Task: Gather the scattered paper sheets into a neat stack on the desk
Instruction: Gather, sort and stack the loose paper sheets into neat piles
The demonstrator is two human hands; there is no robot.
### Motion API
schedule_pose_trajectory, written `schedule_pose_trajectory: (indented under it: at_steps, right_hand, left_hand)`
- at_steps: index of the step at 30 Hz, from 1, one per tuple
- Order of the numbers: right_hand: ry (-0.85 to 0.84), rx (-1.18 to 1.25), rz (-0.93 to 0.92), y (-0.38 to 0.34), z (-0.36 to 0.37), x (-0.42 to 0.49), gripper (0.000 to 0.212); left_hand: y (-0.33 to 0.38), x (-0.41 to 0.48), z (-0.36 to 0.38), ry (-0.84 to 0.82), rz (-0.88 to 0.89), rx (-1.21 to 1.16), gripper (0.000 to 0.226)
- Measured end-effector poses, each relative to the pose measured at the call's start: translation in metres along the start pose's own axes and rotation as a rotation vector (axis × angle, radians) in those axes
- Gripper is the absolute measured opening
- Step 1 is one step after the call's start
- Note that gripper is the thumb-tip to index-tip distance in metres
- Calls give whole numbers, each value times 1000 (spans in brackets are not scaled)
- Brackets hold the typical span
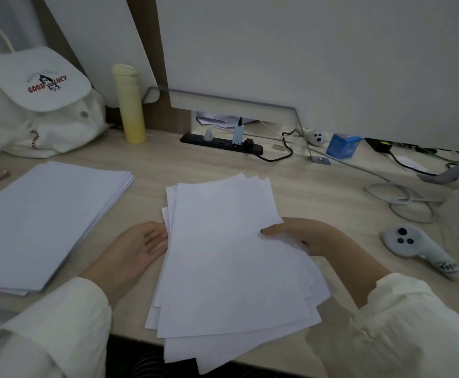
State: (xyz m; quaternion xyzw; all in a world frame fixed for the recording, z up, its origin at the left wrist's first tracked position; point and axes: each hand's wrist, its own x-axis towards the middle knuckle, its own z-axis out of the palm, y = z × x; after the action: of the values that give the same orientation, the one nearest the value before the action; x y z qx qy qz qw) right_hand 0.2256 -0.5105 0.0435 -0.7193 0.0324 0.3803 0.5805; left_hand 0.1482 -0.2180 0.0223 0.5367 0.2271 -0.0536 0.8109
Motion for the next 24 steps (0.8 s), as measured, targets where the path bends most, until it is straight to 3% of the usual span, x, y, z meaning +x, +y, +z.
schedule_pose_trajectory:
  at_steps: [2,4,6,9,12,16,20,24]
  right_hand:
    - [16,20,-25,7,8,-6,51]
    - [66,75,-116,12,13,-16,46]
    - [138,129,-255,14,16,-29,38]
    - [200,178,-491,6,21,-50,33]
    - [281,157,-633,-17,22,-74,30]
    - [286,152,-764,-43,17,-97,31]
    - [275,239,-845,-47,19,-99,31]
    - [295,312,-854,-36,26,-90,34]
  left_hand:
    - [-1,-2,3,-31,21,38,40]
    - [0,-7,5,-63,62,132,14]
    - [3,-6,10,-101,64,248,52]
    - [19,-13,26,-273,112,268,34]
    - [50,-18,47,-231,379,212,17]
    - [90,-39,78,-199,701,292,25]
    - [97,-52,91,-268,803,277,23]
    - [80,-44,84,-198,781,290,21]
